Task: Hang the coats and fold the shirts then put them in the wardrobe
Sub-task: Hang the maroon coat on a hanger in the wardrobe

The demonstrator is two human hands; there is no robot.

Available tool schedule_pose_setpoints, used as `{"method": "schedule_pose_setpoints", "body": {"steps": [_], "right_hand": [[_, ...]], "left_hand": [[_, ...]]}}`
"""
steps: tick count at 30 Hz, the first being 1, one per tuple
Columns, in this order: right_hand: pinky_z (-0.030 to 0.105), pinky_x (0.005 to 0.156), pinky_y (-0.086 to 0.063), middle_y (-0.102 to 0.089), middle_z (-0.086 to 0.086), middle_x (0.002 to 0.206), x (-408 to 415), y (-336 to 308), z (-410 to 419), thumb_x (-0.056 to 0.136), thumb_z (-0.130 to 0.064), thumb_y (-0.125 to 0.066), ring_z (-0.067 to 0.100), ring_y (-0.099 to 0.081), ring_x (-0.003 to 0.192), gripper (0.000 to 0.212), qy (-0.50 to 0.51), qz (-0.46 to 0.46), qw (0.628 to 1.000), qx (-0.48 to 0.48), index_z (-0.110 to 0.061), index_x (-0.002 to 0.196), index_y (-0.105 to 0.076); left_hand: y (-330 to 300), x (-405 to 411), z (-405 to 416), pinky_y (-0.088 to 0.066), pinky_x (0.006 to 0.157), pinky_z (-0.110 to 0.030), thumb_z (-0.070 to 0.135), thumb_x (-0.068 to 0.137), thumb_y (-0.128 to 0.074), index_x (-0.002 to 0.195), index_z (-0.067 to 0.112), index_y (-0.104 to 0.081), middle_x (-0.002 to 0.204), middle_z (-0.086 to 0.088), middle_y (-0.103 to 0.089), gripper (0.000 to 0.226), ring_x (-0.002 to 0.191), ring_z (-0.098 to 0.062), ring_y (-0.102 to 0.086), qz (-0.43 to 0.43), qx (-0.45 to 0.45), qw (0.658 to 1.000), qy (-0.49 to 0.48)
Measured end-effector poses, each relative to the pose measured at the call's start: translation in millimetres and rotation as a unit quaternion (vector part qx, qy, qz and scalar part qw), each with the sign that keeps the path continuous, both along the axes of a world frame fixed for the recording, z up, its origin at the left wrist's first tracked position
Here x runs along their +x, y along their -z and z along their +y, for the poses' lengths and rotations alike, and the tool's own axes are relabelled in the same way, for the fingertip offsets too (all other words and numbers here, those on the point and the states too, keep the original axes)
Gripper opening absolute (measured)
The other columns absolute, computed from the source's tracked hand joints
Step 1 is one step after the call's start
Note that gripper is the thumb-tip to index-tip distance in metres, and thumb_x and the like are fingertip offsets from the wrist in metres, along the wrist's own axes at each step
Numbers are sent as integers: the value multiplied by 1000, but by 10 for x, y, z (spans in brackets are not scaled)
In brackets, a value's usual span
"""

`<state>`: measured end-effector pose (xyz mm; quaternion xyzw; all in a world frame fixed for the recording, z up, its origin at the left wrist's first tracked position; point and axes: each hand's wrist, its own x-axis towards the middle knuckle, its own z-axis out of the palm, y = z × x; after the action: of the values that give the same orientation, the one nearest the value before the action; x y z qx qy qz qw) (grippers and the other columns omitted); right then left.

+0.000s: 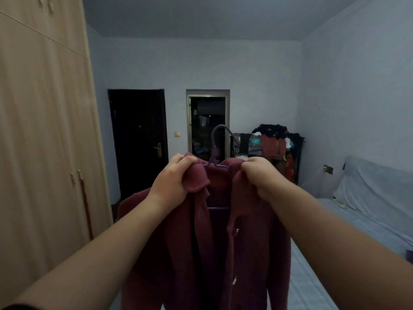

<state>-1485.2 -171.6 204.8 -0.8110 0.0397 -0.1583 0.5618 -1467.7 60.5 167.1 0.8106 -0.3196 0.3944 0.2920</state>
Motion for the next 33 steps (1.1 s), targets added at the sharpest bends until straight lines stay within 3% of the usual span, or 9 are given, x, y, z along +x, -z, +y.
{"method": "schedule_pose_setpoints", "body": {"steps": [4,8,10,13,17,21,24,29,33], "right_hand": [[30,63,-52,-57,18,81,-119,120,-29,79,-3,-41,26,-59,63,41,-86,88,920,372,10,114,-58],[39,70,-50,-56,20,87,-251,207,-20,90,7,-31,28,-56,74,30,-58,47,910,408,12,111,-52],[38,67,-55,-55,21,102,-187,219,-116,87,15,-27,28,-58,81,48,-24,2,908,418,-2,126,-50],[30,57,-57,-61,23,112,-200,194,-189,80,17,-25,27,-64,81,64,-57,15,929,366,-9,127,-60],[40,75,-61,-65,26,114,-284,208,-116,80,20,-29,34,-67,99,56,-107,24,938,330,0,118,-65],[41,75,-61,-71,11,103,-301,289,-205,88,5,-41,29,-69,89,44,-1,-66,997,-31,-17,108,-73],[14,79,-45,-58,-3,117,-353,209,-215,93,-9,-47,11,-58,95,37,22,-231,954,-190,-26,120,-66],[33,102,-42,-56,-2,134,-231,188,-77,101,-34,-49,18,-54,121,37,-37,-193,924,-328,-26,136,-55],[32,90,-42,-64,3,114,-222,298,19,100,-27,-44,24,-58,109,33,-12,-191,917,-349,-22,127,-63]], "left_hand": [[-24,11,96,-52,78,-36,15,83,-61,113,32,-56,103,8,-50,35,88,-15,-56,-12,-26,999,-20],[10,27,181,-52,77,-36,7,83,-65,113,28,-58,101,7,-51,37,86,-12,-53,1,-33,999,-43],[33,8,210,-51,77,-35,5,83,-65,114,25,-59,103,5,-52,38,86,-9,-52,0,-26,999,-29],[34,-48,207,-50,77,-33,6,82,-65,115,20,-60,103,3,-52,36,87,-10,-53,-12,-19,1000,-10],[56,-60,223,-51,75,-35,11,84,-64,113,19,-61,102,4,-51,30,86,-14,-54,-25,-44,998,-35],[81,-70,303,-51,74,-36,15,83,-62,110,19,-61,101,3,-52,27,85,-13,-53,-23,-57,997,-35],[62,-121,301,-50,75,-36,4,81,-67,107,17,-61,100,2,-52,30,86,-13,-54,-28,-46,998,-13],[16,-246,237,-50,76,-36,9,79,-61,104,14,-62,103,0,-53,26,87,-17,-56,-46,-27,998,22],[40,-290,293,-50,75,-37,19,81,-56,103,16,-62,101,0,-53,23,87,-16,-56,-48,-37,998,18]]}}
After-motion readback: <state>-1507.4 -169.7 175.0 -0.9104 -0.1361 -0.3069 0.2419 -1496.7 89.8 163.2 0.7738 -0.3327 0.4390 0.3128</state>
